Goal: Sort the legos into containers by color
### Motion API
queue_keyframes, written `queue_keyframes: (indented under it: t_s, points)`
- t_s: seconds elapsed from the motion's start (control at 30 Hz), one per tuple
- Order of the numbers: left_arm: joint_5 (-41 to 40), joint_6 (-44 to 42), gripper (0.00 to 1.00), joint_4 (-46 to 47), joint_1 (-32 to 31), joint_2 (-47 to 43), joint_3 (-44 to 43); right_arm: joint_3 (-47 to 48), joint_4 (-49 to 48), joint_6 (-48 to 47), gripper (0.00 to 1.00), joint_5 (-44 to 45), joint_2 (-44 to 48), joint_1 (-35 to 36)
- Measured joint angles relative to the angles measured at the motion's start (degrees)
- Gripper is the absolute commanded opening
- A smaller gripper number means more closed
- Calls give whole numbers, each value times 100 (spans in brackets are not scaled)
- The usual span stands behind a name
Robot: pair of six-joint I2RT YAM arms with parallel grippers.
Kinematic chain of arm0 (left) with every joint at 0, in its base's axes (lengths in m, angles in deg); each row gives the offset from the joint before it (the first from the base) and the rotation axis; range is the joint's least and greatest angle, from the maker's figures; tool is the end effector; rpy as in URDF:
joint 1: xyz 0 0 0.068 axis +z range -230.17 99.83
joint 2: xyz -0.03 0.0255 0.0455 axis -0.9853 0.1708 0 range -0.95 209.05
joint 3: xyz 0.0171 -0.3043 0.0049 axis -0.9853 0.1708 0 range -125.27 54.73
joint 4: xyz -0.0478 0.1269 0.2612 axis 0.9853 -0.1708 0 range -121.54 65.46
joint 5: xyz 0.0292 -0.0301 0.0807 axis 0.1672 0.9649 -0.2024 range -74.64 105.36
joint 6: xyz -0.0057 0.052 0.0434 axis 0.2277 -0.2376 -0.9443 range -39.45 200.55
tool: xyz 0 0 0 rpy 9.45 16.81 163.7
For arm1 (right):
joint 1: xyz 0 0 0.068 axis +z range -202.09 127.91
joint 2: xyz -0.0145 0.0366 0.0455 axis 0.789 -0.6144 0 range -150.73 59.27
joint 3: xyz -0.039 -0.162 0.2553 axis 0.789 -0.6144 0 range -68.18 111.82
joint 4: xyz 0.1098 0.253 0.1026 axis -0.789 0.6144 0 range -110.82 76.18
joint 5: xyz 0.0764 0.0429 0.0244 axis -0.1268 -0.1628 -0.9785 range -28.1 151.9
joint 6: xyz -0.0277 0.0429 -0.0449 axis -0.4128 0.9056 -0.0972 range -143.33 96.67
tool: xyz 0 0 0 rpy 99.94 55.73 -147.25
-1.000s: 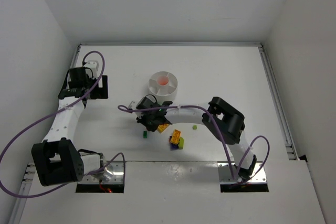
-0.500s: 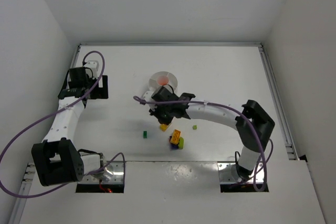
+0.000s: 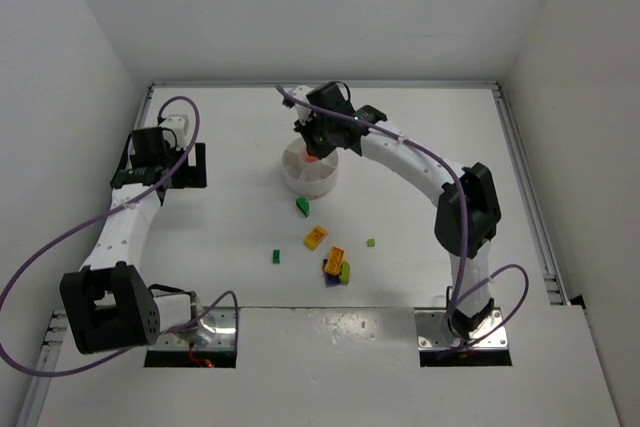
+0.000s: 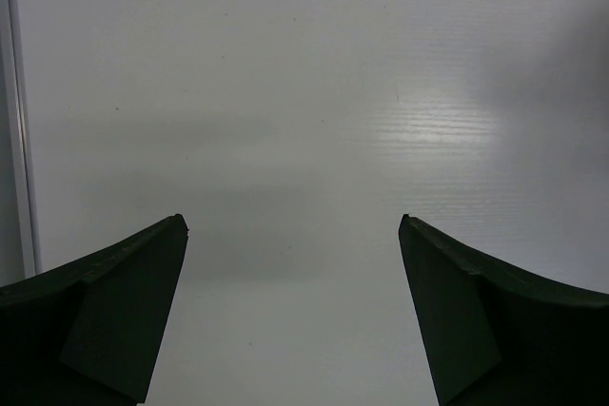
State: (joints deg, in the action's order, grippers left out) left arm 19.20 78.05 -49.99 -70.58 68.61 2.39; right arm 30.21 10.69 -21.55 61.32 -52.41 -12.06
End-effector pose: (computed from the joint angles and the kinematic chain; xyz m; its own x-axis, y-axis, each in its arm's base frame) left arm 0.2923 0.0456 0.2792 -0.6729 -0.0694 -0.7365 -0.0883 0.9960 -0.0132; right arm 0.3879 0.3266 0.2930 -0.5594 -0.4294 -0.7090 -0.6316 0.7747 0.0292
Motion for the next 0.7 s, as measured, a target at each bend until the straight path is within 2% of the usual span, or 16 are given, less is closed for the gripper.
queue_keyframes:
  t_s: [0.3, 0.53, 0.6, 0.7]
  points:
    - [44, 2, 100, 26, 0, 168, -7, 800, 457, 61, 2, -136, -815, -313]
    - [85, 20, 100, 48, 0, 247, -52, 1032, 640, 127, 25, -157, -1128, -358]
    - [92, 20, 100, 50, 0, 273, -55, 1084, 638, 155, 36, -153, -1211, -358]
    - [114, 24, 100, 66, 0, 306, -55, 1084, 684, 157, 41, -160, -1233, -358]
